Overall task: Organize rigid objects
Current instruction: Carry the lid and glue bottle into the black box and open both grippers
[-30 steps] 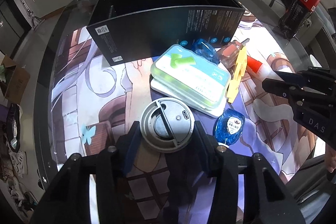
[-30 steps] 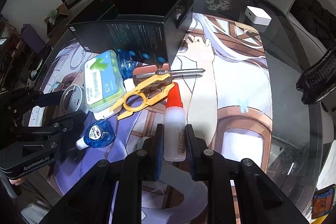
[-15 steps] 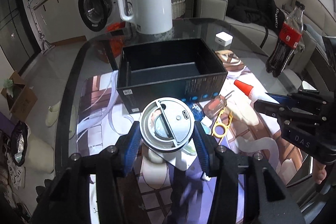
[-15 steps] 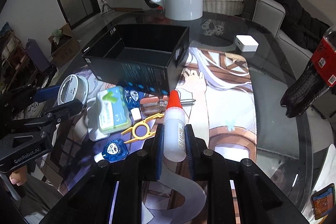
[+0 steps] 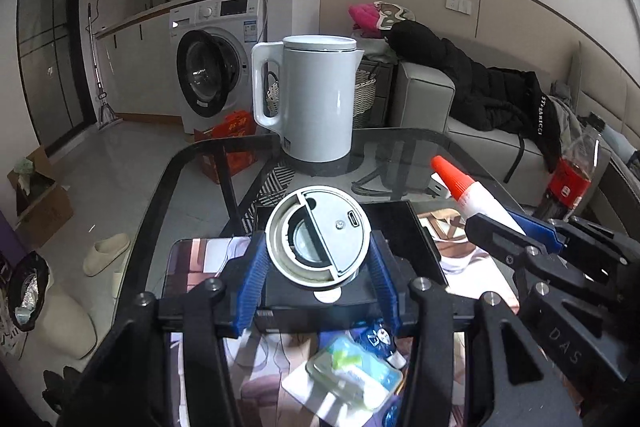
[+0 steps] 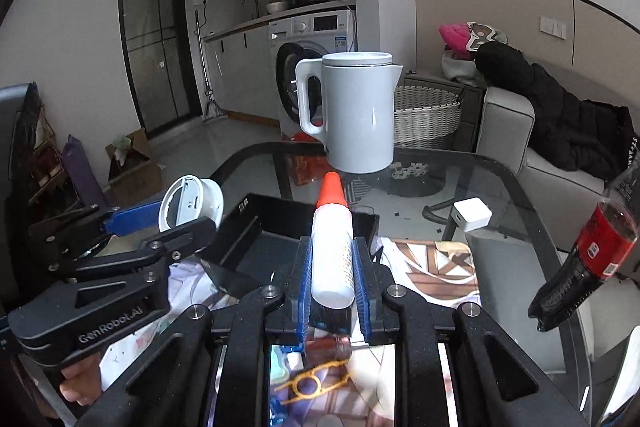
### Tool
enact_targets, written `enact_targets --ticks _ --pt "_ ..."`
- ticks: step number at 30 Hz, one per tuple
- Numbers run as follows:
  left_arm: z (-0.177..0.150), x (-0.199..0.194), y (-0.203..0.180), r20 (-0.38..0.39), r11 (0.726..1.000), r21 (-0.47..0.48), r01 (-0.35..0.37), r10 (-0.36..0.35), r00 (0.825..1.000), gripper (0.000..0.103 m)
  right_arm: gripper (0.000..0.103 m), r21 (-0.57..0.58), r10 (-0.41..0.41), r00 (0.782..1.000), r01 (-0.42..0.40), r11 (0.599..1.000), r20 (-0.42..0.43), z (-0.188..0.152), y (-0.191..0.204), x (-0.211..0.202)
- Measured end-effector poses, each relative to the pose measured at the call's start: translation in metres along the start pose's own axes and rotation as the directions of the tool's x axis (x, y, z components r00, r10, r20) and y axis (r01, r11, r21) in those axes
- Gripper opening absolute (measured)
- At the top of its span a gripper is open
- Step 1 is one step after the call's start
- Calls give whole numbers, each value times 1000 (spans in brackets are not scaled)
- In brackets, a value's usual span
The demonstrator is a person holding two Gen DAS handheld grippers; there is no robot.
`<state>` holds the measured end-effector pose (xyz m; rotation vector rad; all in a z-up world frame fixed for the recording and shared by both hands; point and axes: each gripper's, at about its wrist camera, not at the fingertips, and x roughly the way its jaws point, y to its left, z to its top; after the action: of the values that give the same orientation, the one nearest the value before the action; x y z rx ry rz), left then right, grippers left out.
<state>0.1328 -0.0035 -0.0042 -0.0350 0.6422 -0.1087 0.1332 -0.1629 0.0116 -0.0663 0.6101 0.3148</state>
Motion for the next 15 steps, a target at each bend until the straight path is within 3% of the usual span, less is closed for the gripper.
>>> enact_targets --ticks 4,10,15 --pt "6 36 11 -44 998 -60 -12 10 999 48 18 30 18 1000 -18 999 -10 13 3 28" --pt "1 77 16 -149 996 -80 -38 26 989 48 18 61 24 990 -15 998 -141 10 0 82" --pt "-13 96 14 -251 997 -48 -57 43 967 48 18 72 17 963 2 997 -268 0 -6 112"
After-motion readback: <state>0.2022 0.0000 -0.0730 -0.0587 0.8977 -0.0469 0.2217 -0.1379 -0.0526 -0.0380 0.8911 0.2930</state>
